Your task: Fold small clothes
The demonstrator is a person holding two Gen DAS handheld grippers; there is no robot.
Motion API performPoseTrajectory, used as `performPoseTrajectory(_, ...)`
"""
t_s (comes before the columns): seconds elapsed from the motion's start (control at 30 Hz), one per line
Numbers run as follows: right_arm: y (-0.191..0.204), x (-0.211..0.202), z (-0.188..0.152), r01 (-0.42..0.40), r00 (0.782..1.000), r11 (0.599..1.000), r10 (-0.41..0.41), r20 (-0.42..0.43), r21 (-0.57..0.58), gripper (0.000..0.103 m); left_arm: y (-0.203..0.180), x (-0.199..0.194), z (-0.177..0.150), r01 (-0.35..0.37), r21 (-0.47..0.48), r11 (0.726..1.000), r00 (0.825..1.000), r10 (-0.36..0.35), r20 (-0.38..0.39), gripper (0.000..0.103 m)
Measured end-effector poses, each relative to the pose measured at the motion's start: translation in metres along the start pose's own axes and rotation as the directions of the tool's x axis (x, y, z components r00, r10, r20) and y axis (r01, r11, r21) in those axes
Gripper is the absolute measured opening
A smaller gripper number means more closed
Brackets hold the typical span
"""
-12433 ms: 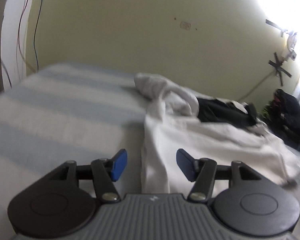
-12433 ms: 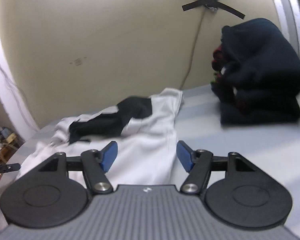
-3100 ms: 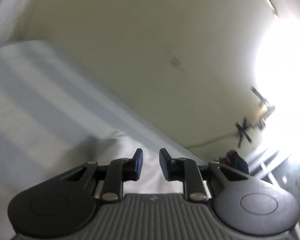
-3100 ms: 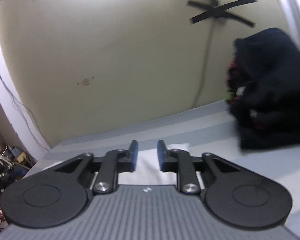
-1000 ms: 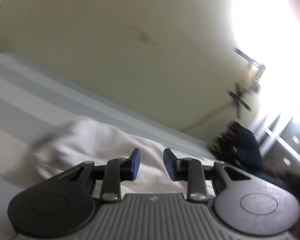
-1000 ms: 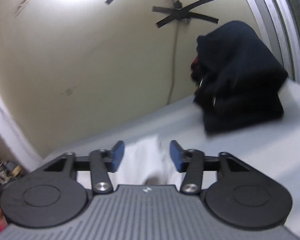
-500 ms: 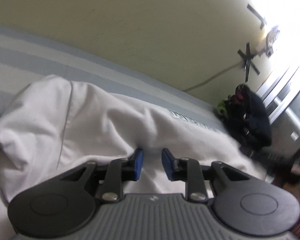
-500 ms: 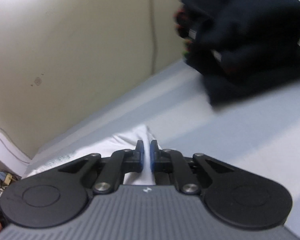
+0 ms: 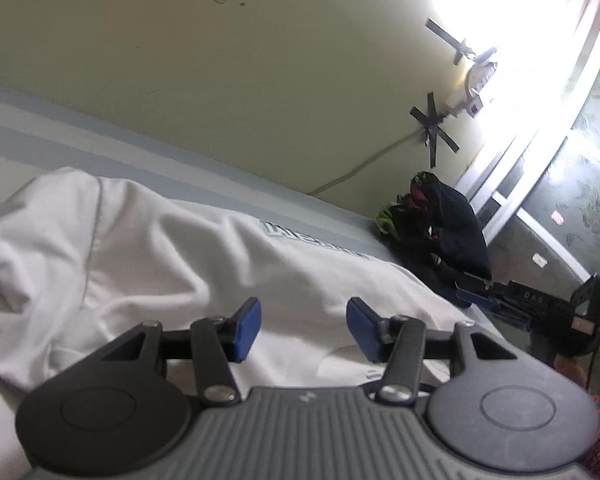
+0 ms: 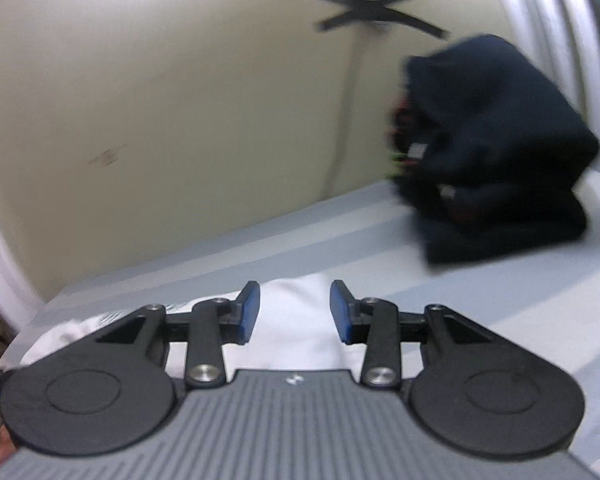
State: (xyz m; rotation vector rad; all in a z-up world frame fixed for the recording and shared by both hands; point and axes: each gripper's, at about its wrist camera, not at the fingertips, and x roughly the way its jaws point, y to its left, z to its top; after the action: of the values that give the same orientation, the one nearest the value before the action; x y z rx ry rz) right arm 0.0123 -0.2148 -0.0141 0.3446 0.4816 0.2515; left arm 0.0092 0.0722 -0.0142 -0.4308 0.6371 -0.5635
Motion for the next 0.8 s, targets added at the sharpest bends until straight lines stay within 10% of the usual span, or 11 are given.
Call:
performPoseTrajectory(0.2,0.018,0.031,-0.029,-0.018,0.989,0.989,-0.004,-0.147,-0.146,0.042,0.002,0.015,0.0,-0.063,-0.022,0.998,0.996,0.061,-0.066,0.05)
performPoseTrajectory(0.8,-0.003,0.017,-0.04,-0.103,0.989,0.994,0.098,-0.107,-0.039,0.05,-0.016,0.019,-0.008,-0.079,0.118,0.99,0.993,0.088,-0.077,0.076)
